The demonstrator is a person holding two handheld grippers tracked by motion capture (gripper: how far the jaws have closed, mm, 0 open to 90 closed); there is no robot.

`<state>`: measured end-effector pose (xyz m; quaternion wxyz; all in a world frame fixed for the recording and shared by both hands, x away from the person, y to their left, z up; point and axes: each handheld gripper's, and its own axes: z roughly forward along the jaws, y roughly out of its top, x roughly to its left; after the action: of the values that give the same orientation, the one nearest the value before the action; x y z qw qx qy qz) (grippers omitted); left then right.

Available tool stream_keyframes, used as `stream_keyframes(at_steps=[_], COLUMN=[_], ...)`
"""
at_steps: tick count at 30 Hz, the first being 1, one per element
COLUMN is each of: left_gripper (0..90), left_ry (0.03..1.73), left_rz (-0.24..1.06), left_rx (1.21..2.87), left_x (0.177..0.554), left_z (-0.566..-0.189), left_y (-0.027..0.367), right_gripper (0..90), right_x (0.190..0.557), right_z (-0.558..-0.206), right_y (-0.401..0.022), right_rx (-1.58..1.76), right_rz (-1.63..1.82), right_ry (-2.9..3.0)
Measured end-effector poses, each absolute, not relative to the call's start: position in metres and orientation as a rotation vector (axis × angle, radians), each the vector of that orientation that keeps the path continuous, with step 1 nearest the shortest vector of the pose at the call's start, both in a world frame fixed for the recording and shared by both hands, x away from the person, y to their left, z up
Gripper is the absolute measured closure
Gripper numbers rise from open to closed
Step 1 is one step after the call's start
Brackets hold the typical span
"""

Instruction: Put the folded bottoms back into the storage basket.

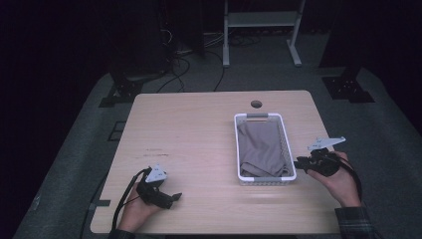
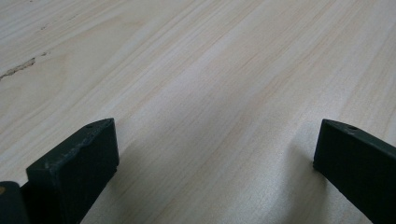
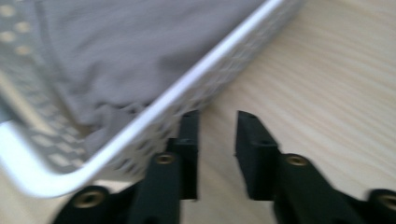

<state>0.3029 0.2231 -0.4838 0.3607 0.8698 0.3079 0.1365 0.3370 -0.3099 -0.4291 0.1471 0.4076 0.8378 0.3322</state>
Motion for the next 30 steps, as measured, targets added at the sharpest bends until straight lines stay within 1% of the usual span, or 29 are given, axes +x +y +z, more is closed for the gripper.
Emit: stream_keyframes(at_steps=[1, 4, 8, 16, 26, 28, 30], left_gripper=[0.0, 0.0, 0.0, 0.0, 0.0, 0.0, 0.0], left_ry=[0.793, 0.793, 0.793, 0.791, 0.789, 0.789, 0.789], left_rz=[0.354, 0.354, 0.354, 0.353, 0.352, 0.352, 0.352], left_rx=[2.238, 2.239, 2.239, 2.24, 2.24, 2.24, 2.24], left_x=[0.303, 0.303, 0.303, 0.303, 0.303, 0.303, 0.303], left_z=[-0.484, -0.484, -0.484, -0.484, -0.484, -0.484, -0.484], left_y=[0.223, 0.223, 0.223, 0.223, 0.223, 0.223, 0.223], right_gripper=[59.6, 49.7, 42.4, 38.3, 37.2, 38.3, 36.7], right_x=[0.338, 0.339, 0.337, 0.333, 0.331, 0.33, 0.329], right_z=[-0.43, -0.434, -0.437, -0.45, -0.48, -0.482, -0.483], right_y=[-0.312, -0.316, -0.321, -0.329, -0.338, -0.34, -0.341], right_rx=[1.188, 1.206, 1.234, 1.306, 1.387, 1.395, 1.393], right_rz=[0.955, 0.937, 0.944, 0.942, 0.933, 0.952, 0.955], right_ry=[2.388, 2.336, 2.276, 2.199, 2.151, 2.123, 2.117])
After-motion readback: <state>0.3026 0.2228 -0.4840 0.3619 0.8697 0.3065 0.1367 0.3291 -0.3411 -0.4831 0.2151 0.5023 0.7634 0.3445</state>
